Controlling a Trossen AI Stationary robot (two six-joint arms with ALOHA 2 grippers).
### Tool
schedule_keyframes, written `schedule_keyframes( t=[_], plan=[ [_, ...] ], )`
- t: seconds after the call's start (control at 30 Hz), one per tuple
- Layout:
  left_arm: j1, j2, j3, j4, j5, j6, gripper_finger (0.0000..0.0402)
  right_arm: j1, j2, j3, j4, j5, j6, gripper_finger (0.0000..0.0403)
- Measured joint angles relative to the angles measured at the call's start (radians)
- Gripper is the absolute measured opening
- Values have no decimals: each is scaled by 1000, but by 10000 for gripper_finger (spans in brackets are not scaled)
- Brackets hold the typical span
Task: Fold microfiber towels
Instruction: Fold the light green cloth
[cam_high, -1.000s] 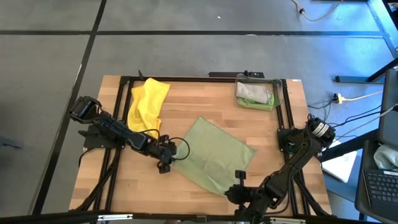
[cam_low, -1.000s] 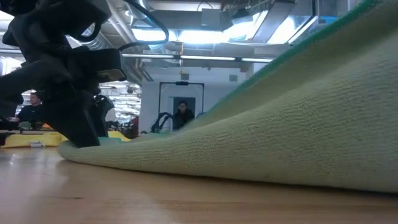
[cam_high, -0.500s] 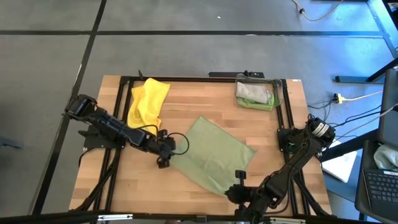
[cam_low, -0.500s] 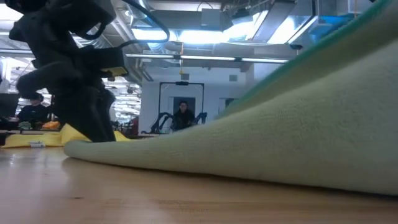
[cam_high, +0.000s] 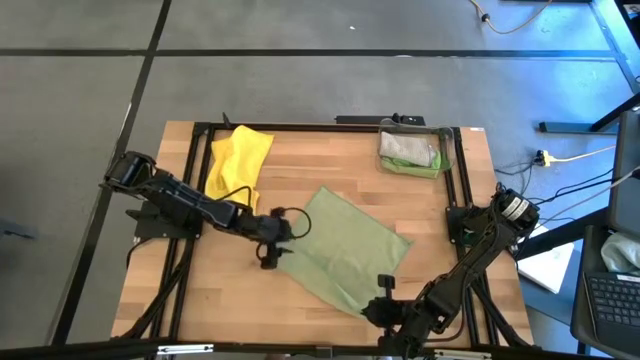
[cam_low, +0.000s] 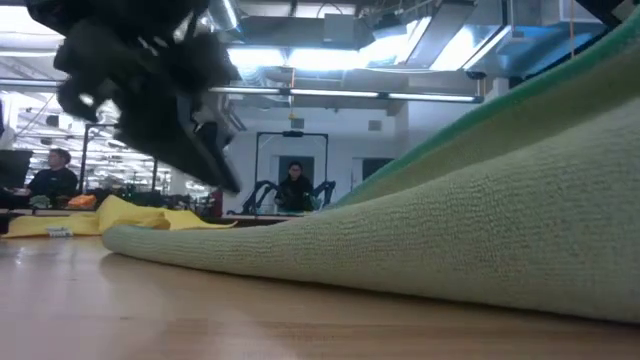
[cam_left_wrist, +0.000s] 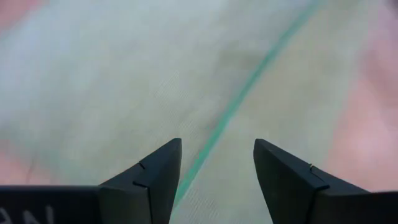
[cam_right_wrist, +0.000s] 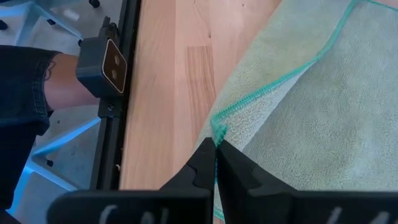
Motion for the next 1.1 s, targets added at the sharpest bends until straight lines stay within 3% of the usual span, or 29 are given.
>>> schedule_keyframes(
  t=[0.13, 0.23, 0.37, 0.6, 0.87, 1.1],
  plan=[
    [-21, 0, 1, 161, 39, 185, 195, 0, 0, 0, 27, 0, -29, 11],
    [-14, 3, 1, 238, 63, 242, 195, 0, 0, 0, 66, -1, -75, 11],
    [19, 28, 8, 290, 223, 232, 195, 0, 0, 0, 107, 0, -132, 11],
    [20, 139, 112, 252, 334, 257, 195, -5, 0, 0, 113, 0, -149, 11],
    [13, 324, 291, 86, 352, 328, 195, -5, 0, 0, 134, 0, -159, 11],
    [25, 358, 350, 13, 382, 350, 195, -5, 0, 0, 133, 0, -158, 11]
  ],
)
